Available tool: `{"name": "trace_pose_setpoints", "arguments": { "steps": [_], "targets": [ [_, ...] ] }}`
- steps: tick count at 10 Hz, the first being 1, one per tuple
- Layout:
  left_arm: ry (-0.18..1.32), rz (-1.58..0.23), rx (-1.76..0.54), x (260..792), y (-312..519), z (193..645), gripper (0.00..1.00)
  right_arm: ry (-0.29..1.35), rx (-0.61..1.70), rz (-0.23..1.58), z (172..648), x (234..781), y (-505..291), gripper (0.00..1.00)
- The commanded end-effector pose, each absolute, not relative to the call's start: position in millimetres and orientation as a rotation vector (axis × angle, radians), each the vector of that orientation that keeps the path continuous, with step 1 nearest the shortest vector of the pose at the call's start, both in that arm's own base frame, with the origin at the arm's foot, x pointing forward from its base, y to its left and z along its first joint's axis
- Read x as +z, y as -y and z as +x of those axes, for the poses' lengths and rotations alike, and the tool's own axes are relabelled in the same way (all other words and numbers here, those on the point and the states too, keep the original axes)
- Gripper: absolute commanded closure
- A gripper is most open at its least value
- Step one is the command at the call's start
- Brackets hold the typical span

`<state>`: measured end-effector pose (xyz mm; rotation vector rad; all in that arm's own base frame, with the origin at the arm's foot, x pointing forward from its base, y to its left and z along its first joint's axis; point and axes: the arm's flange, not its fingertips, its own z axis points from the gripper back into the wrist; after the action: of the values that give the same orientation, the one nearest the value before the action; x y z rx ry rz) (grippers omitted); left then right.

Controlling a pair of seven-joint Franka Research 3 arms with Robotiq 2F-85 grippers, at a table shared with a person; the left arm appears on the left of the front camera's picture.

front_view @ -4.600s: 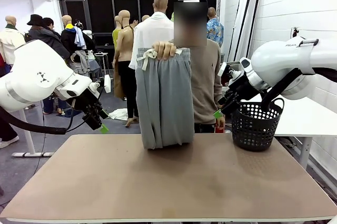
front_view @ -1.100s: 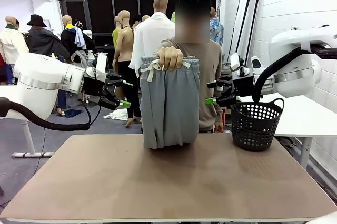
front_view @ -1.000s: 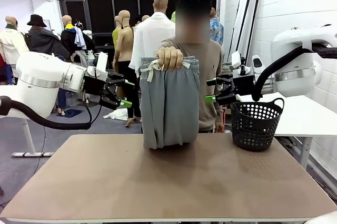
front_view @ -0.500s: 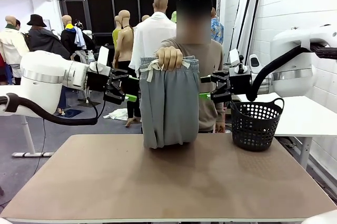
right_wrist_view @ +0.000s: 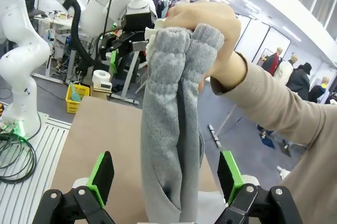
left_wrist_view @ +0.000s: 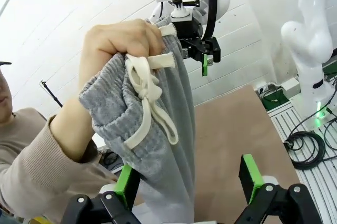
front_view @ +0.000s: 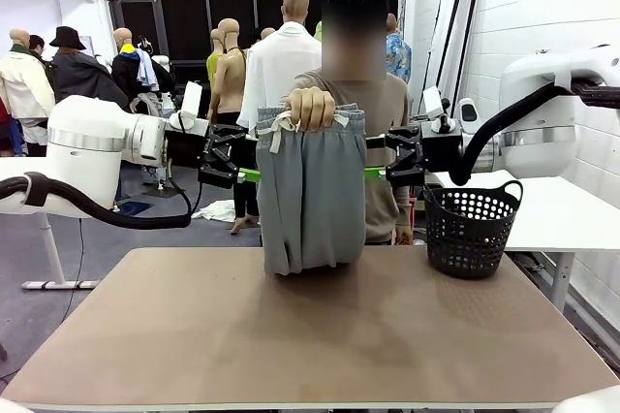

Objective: Fold the training pants.
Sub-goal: Grab both ends of the Training pants handed by a person.

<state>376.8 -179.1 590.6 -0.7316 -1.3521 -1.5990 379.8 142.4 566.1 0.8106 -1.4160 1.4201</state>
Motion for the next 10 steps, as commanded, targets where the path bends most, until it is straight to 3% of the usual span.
{"name": "trace_pose_setpoints", "arguments": {
  "steps": [1, 4, 10],
  "targets": [
    [1.338, -0.717, -1.604, 589.8, 178.3, 383.3, 0.00, 1.417, 1.426, 0.863, 384.1, 566.1, -141.0, 0.00],
    [1.352, -0.732, -1.599, 590.6, 179.1, 376.8, 0.00, 1.416, 1.420, 0.811, 379.8, 566.1, -142.4, 0.00],
    [1.451, -0.703, -1.566, 587.3, 189.5, 389.1, 0.00, 1.496, 1.382, 0.886, 394.0, 568.3, -153.8, 0.00]
  ]
}}
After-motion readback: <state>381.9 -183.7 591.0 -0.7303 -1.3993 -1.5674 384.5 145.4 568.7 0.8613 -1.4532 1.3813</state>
